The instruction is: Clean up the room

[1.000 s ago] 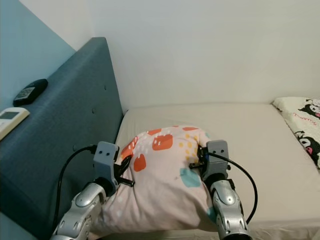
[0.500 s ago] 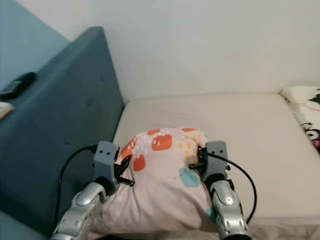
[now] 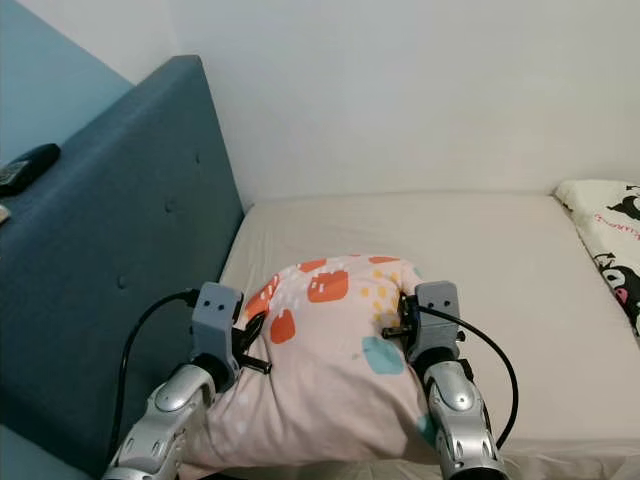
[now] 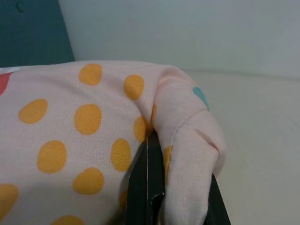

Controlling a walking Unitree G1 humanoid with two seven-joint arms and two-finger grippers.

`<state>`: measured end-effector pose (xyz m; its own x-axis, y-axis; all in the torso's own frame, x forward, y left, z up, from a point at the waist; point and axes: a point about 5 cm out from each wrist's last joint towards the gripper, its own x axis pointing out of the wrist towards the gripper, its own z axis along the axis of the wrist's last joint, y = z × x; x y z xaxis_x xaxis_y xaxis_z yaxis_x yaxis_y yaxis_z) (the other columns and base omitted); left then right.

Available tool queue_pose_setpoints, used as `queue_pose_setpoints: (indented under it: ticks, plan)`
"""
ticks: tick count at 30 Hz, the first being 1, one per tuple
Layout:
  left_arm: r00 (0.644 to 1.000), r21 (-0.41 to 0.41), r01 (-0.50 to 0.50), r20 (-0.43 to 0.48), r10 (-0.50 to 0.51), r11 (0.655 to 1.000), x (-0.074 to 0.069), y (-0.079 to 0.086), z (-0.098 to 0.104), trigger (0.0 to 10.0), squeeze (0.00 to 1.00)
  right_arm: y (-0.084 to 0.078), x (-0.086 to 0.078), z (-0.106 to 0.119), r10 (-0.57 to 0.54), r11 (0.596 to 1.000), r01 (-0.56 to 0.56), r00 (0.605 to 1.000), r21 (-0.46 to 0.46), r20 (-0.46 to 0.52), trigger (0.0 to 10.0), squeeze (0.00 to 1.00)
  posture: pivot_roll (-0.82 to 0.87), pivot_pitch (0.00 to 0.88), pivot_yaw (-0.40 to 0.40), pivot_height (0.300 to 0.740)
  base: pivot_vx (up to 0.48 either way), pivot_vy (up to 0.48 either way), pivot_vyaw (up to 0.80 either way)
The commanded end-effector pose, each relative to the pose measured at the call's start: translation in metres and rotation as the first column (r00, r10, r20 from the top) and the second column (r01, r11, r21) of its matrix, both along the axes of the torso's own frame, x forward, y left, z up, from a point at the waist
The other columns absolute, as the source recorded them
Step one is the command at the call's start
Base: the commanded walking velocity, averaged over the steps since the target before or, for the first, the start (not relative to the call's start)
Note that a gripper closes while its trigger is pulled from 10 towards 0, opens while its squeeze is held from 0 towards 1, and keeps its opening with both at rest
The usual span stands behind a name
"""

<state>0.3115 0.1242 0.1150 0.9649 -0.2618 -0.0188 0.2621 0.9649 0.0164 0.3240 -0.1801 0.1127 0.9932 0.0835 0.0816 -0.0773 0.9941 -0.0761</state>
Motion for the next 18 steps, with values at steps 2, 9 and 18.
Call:
queue_pose_setpoints:
  ticks: [2, 9, 18]
  plan:
    - [1.0, -0.001, -0.021, 0.016, 0.021, 1.0, 0.0005, 0.0067, 0.0021, 10.0, 0.0, -0.0007, 0.0001, 0.0049, -0.009, 1.0, 0.008, 1.0, 0.015, 0.03, 10.0, 0.0, 0.05, 0.142, 0.01, 0.74, 0.0, 0.0, 0.0]
    - [1.0, 0.005, -0.025, 0.015, 0.025, 1.0, 0.0016, 0.0071, 0.0021, 10.0, 0.0, 0.0002, -0.0001, 0.0033, -0.006, 1.0, 0.005, 1.0, 0.015, 0.021, 10.0, 0.0, 0.05, 0.135, 0.011, 0.74, 0.0, 0.0, 0.0]
    - [1.0, 0.016, -0.011, 0.02, 0.01, 1.0, 0.0019, 0.0068, 0.0026, 10.0, 0.0, 0.0005, -0.0004, 0.003, -0.005, 1.0, 0.005, 1.0, 0.015, 0.023, 10.0, 0.0, 0.05, 0.127, 0.014, 0.74, 0.0, 0.0, 0.0]
